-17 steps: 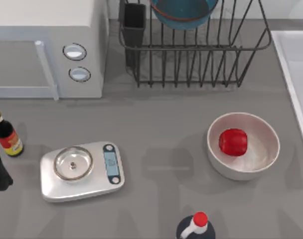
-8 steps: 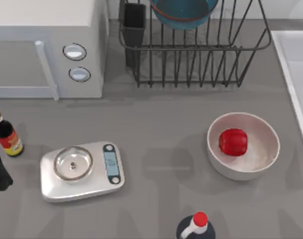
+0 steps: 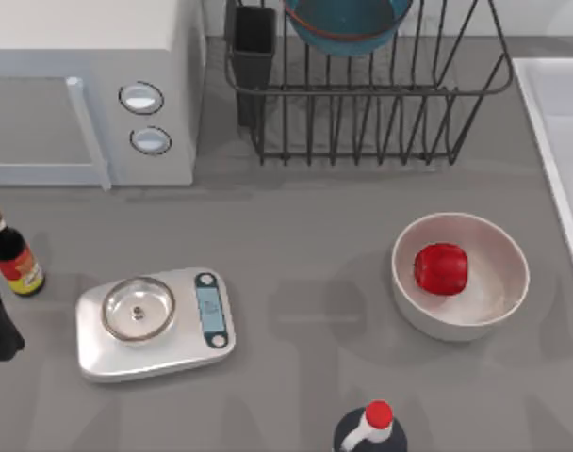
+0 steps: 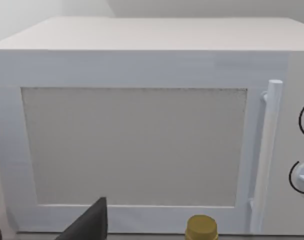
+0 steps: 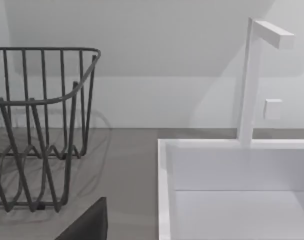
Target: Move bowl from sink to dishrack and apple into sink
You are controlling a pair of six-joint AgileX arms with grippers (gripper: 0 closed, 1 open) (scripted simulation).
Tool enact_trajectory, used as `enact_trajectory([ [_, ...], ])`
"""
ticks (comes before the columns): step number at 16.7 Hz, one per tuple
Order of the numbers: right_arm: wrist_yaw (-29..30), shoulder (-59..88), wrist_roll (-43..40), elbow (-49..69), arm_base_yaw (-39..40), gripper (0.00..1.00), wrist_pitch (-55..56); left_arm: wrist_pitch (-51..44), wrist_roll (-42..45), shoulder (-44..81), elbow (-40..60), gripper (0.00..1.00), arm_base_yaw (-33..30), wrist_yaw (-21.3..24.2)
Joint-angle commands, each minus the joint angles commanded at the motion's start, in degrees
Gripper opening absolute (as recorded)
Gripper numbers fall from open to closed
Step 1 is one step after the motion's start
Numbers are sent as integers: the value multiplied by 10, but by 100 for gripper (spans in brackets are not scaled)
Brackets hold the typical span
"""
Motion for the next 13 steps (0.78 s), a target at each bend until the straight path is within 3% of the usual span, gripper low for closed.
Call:
enact_trajectory([
  [8, 0, 18, 5, 15, 4, 100, -12, 0, 0, 0, 0, 100, 0, 0],
  [13, 1, 164, 43, 144, 41, 100, -105, 0, 0, 0, 0, 100, 0, 0],
])
